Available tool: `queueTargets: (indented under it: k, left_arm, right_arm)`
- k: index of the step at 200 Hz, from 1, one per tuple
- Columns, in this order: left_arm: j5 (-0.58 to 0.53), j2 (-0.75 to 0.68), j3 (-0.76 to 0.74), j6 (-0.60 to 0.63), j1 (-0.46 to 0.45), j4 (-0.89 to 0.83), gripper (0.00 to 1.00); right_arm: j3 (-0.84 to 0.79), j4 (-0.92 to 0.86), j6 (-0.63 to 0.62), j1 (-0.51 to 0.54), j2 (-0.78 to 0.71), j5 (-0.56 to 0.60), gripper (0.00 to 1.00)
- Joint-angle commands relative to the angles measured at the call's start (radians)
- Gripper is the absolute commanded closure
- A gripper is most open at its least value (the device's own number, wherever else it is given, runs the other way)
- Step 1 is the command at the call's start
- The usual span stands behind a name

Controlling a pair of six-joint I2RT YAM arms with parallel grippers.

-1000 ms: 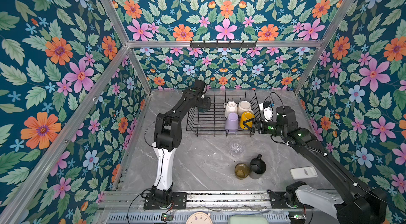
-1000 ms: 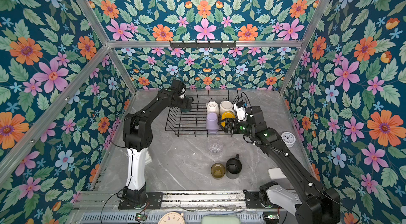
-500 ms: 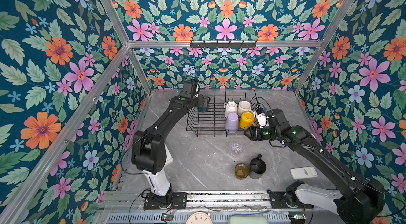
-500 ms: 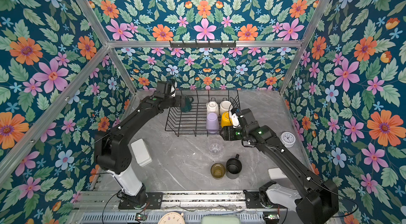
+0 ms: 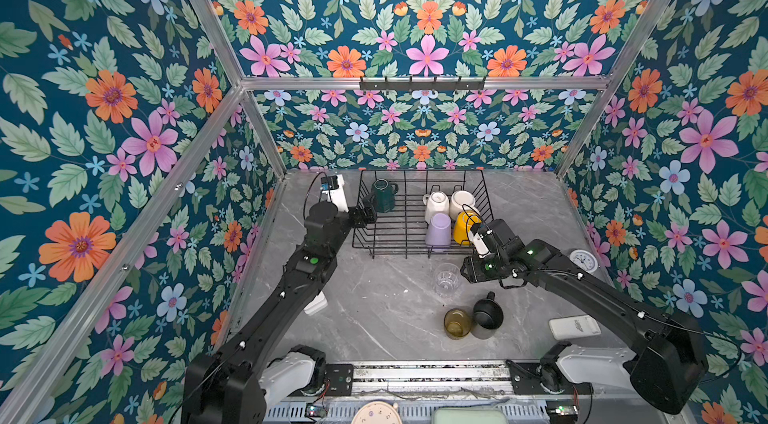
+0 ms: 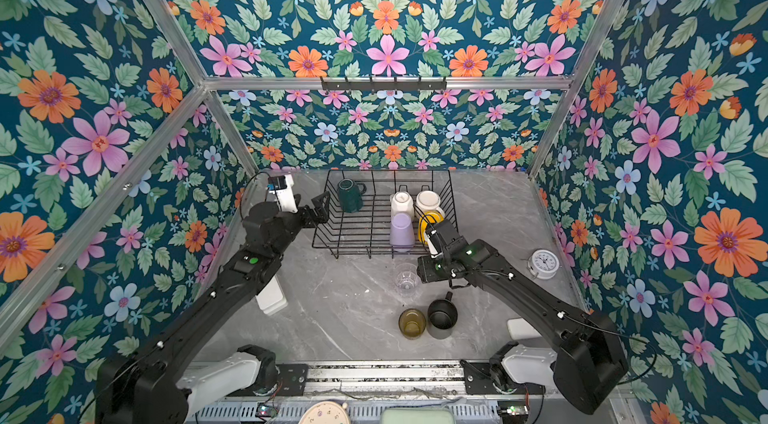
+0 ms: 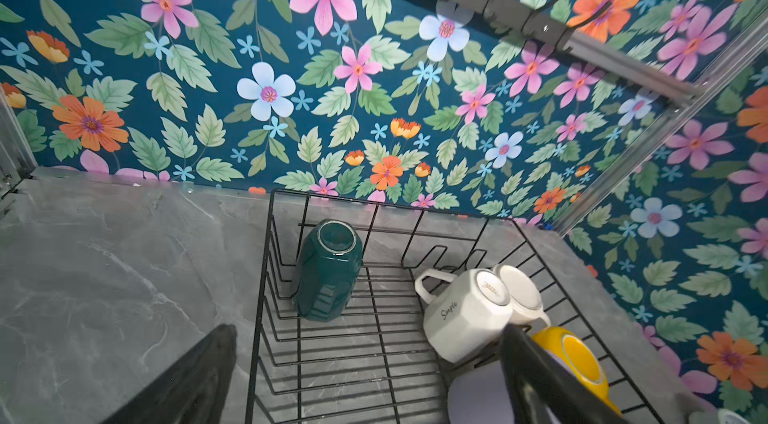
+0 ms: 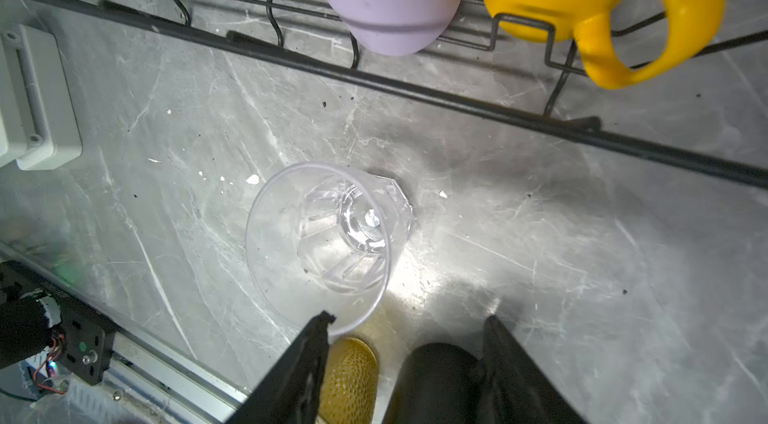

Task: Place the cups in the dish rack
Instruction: 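Grasp the clear glass cup on the table with the right gripper while the left withdraws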

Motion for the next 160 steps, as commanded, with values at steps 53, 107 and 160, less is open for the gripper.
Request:
queueTargets:
  k: [53,107,160]
  left_arm:
    - [-0.089,-0.217,-0.126,-0.084,0.001,0.053,0.0]
    - [-0.163,-0.325,-0.181,-0.094,0.001,-0.002,0.0]
    - [-0.201,-0.366,-0.194,-0.095,0.001,-0.028,0.0]
  right_arm:
    - [0.017,0.11,0.031,0.043,0.165,0.069,0.51]
    - [0.055,0.116,0.026,0.1,0.271,0.128,0.66]
    - [0.083,0.112,0.018,0.115,0.304,0.128,0.9]
